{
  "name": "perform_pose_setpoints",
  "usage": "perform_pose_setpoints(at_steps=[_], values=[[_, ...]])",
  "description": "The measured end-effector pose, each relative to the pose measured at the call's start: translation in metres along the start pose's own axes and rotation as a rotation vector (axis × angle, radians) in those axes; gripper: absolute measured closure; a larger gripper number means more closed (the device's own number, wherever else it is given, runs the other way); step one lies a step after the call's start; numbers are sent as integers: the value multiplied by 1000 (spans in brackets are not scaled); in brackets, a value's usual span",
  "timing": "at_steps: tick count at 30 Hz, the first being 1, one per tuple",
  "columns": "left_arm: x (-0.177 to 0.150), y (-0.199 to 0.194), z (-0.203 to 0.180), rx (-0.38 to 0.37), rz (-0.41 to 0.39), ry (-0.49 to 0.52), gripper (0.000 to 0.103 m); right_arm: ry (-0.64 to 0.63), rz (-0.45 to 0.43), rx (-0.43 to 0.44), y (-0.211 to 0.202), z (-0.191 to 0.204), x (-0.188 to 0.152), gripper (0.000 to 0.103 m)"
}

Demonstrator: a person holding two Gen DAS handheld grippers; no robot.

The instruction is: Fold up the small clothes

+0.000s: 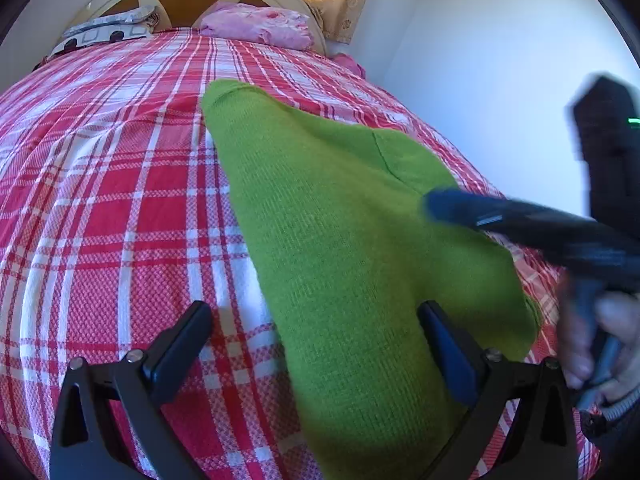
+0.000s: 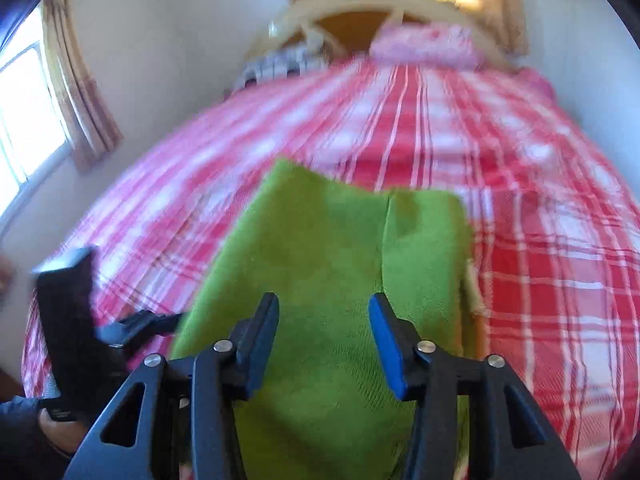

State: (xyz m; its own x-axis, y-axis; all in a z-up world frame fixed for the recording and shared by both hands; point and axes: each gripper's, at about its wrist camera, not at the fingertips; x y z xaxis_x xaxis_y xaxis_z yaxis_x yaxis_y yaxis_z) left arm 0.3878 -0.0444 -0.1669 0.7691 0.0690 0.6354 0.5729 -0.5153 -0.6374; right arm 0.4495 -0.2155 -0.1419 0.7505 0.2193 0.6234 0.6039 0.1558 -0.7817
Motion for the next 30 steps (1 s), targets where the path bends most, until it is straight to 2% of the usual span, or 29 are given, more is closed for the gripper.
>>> perform_pose_setpoints(at_steps=[1, 3, 5, 7, 9, 10, 15, 18, 25, 30], values=[[0, 0, 1, -7, -2, -5, 0, 24, 20, 3, 9, -9, 0, 56], [0, -3, 4, -22, -13, -17, 0, 90, -12, 74, 5, -25, 0, 56], [-2, -12, 8, -43, -52, -41, 0, 104, -48, 116, -9, -33, -5, 54], [-3, -16, 21, -86, -72, -104, 0, 75, -82, 95, -17, -37, -10, 49], [-3, -15, 26, -115, -77, -136, 0, 94, -112, 81, -20, -51, -15, 27], [-3, -15, 26, -113, -77, -137, 0, 121, -117, 85, -19, -60, -16, 26], [-3, -11, 17, -78, -57, -105, 0, 334, -56, 182, 4, -112, -15, 25], [-3, -10, 16, -75, -51, -103, 0, 398, 13, 292, 28, -122, -13, 25], [-1, -3, 8, -15, -18, -61, 0, 444, 40, 442, 55, -123, 3, 21], [-2, -2, 7, -9, -12, -55, 0, 416, 40, 460, 68, -108, 14, 20]])
Point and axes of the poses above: each gripper's, at about its wrist camera, not at the fingertips, and y roughly the way its jaws point, z to its left, x to its top, and after that the axes turned 8 degrees about -x, right-handed
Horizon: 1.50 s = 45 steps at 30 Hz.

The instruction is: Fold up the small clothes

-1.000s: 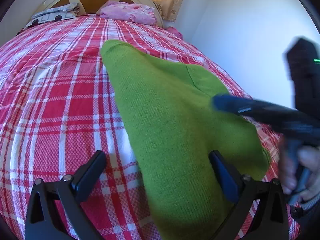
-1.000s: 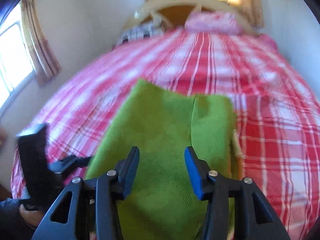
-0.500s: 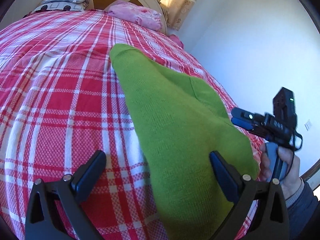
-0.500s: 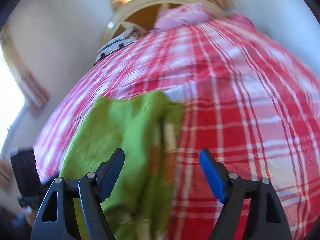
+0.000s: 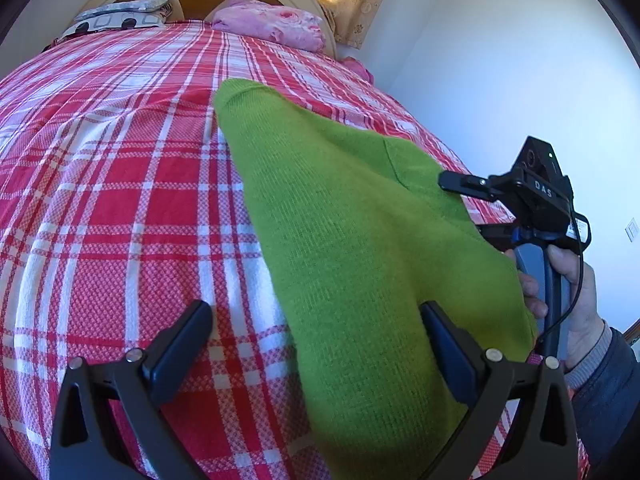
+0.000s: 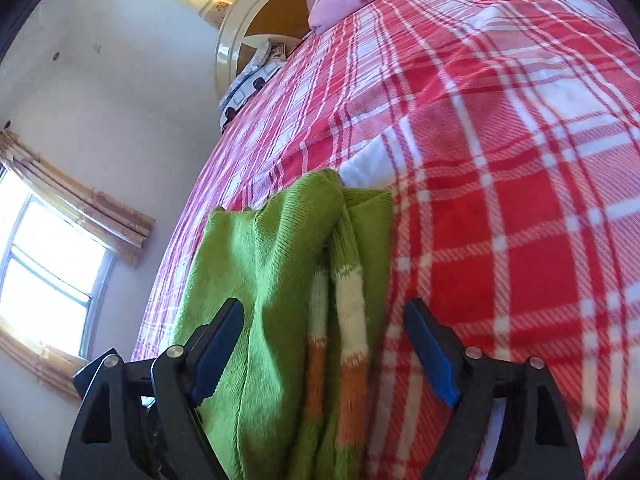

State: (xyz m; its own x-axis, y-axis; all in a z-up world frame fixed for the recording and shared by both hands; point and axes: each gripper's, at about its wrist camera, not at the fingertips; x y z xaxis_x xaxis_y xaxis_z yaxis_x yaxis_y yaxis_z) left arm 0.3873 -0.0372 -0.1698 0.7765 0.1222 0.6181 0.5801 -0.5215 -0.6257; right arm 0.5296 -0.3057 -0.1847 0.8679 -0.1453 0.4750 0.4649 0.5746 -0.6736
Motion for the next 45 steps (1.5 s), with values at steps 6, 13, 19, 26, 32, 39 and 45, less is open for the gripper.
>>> perform_pose_setpoints(at_steps=[6, 13, 19, 26, 32, 39, 45], values=[[2, 3, -1, 8, 7, 8, 0, -68, 19, -35, 14, 13, 2, 35], [5, 4, -3, 6, 13, 14, 0, -82, 22, -63, 13, 20, -2, 70], [5, -4, -11, -94, 32, 13, 45, -84, -12, -65, 1, 36, -14, 72], [0, -35, -16, -110, 21, 16, 63, -128, -42, -54, -21, 69, -28, 73], [-18, -79, -12, -92, -13, 36, 64, -139, -25, 15, -18, 97, -50, 73], [-42, -134, 0, -35, -60, 47, 65, -195, 16, 109, -1, 150, -81, 73], [-55, -162, 10, 16, -90, 37, 66, -238, 46, 167, 18, 197, -99, 74]])
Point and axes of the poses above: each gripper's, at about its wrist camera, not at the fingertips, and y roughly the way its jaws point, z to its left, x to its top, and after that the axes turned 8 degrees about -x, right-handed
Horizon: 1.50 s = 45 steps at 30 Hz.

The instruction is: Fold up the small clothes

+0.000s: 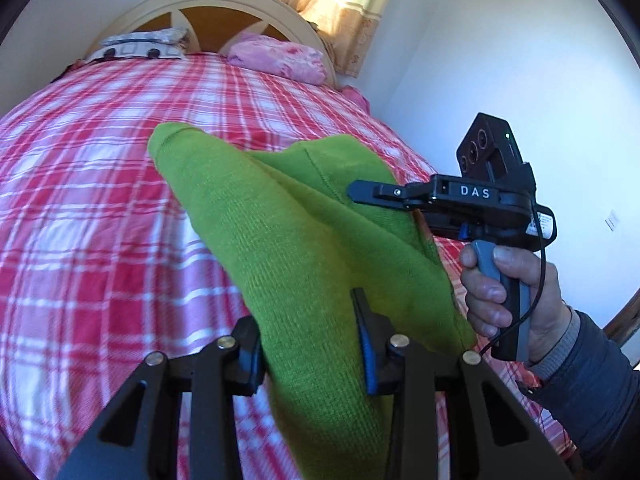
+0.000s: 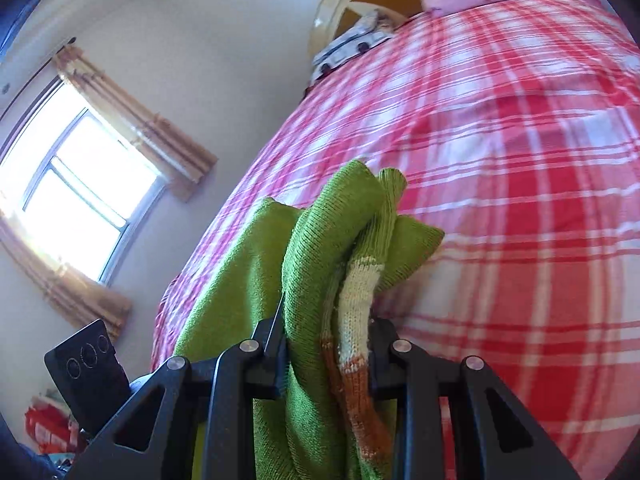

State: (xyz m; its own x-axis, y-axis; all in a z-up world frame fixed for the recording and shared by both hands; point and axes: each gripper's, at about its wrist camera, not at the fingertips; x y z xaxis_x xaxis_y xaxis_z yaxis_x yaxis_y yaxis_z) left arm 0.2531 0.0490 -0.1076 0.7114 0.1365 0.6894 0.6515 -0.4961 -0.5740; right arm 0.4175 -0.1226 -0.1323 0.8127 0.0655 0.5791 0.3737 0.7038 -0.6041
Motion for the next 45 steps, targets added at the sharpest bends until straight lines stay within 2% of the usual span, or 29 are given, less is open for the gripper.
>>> perform_pose_setpoints(at_steps=[5, 23, 35, 45], values=[[-13, -21, 8, 43, -15, -24, 66, -34, 21, 23, 19, 30, -8, 74], [-43, -91, 58, 125, -99, -115, 66, -135, 109, 112, 91, 115, -22, 74], [-57, -116, 78, 178, -141, -143, 66, -195, 173, 144, 125, 157, -28, 74], [-72, -120, 90, 176, -147, -176, 66, -196, 204, 146, 142, 166, -36, 74]])
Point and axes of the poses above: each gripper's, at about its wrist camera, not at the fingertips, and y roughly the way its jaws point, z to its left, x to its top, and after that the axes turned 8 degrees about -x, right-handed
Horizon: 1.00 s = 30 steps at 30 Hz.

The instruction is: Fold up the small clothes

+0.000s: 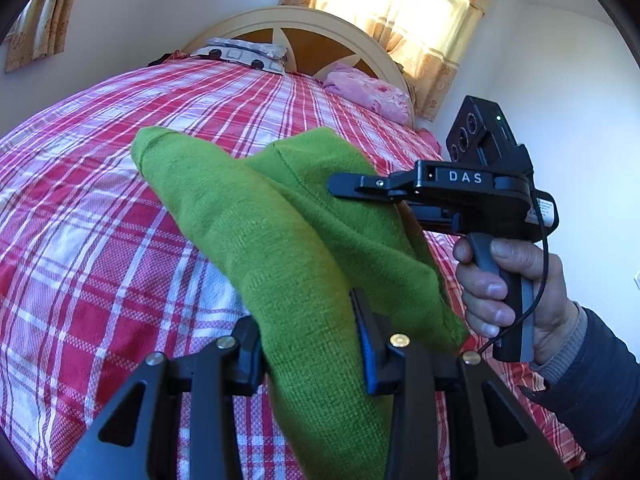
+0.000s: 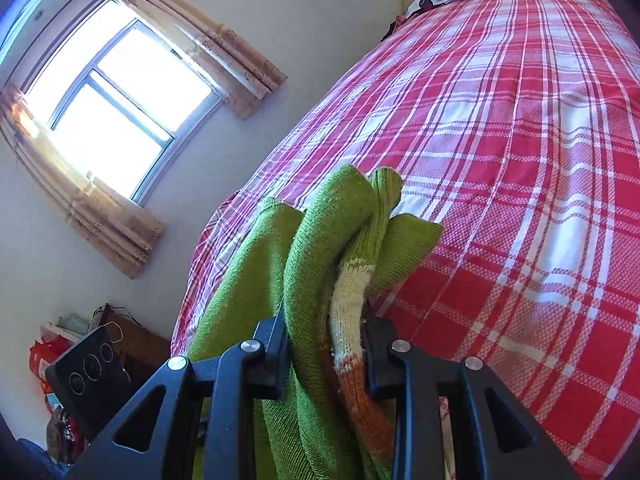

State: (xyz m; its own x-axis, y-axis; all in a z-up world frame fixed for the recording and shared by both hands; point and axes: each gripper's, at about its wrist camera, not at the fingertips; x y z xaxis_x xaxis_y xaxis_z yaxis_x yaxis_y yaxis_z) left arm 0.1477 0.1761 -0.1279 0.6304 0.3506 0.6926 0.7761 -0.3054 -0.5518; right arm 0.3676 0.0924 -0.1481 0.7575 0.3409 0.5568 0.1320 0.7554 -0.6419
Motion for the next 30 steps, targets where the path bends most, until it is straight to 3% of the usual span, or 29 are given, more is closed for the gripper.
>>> perform_pose_setpoints(at_steps=[30], values=[[-37, -16, 23, 19, 23, -46, 64, 22, 26, -28, 21, -7, -5, 74]])
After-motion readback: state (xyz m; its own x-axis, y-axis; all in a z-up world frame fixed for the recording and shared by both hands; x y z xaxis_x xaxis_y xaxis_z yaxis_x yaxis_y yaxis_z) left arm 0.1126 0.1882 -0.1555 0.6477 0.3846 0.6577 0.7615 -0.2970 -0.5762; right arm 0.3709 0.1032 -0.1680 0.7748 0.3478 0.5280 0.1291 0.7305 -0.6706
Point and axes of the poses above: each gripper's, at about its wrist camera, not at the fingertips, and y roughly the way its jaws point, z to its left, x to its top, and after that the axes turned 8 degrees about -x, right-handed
